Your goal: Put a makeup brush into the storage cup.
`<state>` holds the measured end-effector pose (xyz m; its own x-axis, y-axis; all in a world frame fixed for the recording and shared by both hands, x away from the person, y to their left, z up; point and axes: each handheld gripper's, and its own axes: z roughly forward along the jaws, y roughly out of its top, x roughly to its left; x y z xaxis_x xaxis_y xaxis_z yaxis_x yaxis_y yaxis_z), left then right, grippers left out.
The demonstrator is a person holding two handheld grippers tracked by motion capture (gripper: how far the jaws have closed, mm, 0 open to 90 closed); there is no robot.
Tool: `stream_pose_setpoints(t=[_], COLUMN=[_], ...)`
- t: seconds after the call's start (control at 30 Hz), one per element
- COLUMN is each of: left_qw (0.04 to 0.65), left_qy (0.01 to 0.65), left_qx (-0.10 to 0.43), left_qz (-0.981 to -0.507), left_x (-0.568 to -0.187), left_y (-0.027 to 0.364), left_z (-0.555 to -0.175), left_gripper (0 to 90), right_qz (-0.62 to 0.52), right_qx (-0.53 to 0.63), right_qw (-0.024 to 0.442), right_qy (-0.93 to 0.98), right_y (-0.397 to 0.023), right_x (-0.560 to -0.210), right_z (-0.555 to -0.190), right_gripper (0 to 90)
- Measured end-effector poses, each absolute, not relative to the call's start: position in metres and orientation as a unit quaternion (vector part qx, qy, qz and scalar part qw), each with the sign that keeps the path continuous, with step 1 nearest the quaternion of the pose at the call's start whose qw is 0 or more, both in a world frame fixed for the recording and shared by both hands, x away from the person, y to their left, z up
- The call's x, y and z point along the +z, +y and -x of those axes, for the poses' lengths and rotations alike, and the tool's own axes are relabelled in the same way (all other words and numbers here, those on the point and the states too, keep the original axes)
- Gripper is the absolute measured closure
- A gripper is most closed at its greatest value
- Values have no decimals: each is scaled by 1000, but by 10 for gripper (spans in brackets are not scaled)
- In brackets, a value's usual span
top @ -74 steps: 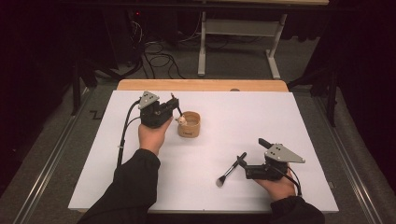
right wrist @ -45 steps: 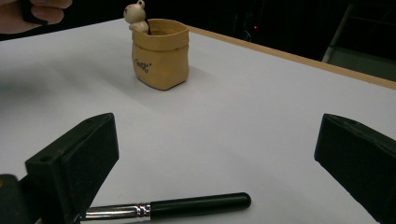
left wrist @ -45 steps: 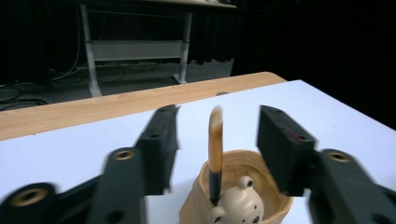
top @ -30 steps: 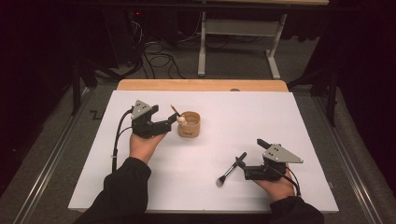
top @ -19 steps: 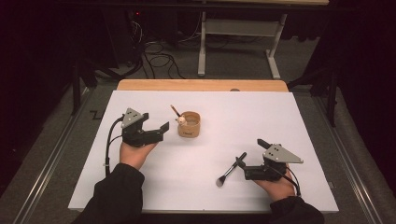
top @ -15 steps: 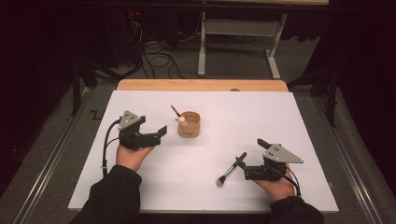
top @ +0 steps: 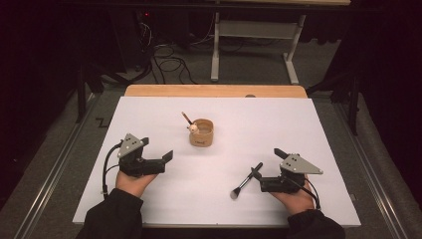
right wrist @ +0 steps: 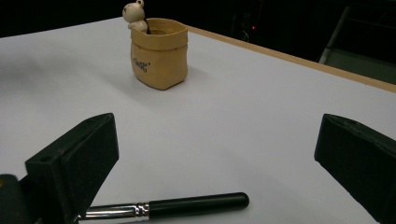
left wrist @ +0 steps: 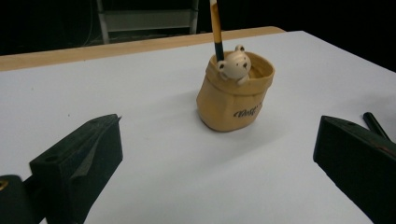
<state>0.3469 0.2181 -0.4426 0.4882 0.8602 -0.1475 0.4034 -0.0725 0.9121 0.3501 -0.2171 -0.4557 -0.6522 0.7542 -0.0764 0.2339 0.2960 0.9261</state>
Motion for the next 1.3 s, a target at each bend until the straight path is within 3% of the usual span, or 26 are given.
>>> stream_pose_setpoints(t=[0.2,1.3], left_qw=[494,504], left_qy=[431,411], left_qx=[228,214], left_qz=[-720,-729], left_x=[-456,-464], left_y=[216,209], left_z=[-340,-340], left_gripper=[1,6], right_qz=[-327,-349], right_qx=[493,484], right_qw=[260,279], right_qy=[763,752], right_y=[-217,-230], right_x=[-457,-456], right_z=[-352,-354], right_gripper=[3,3])
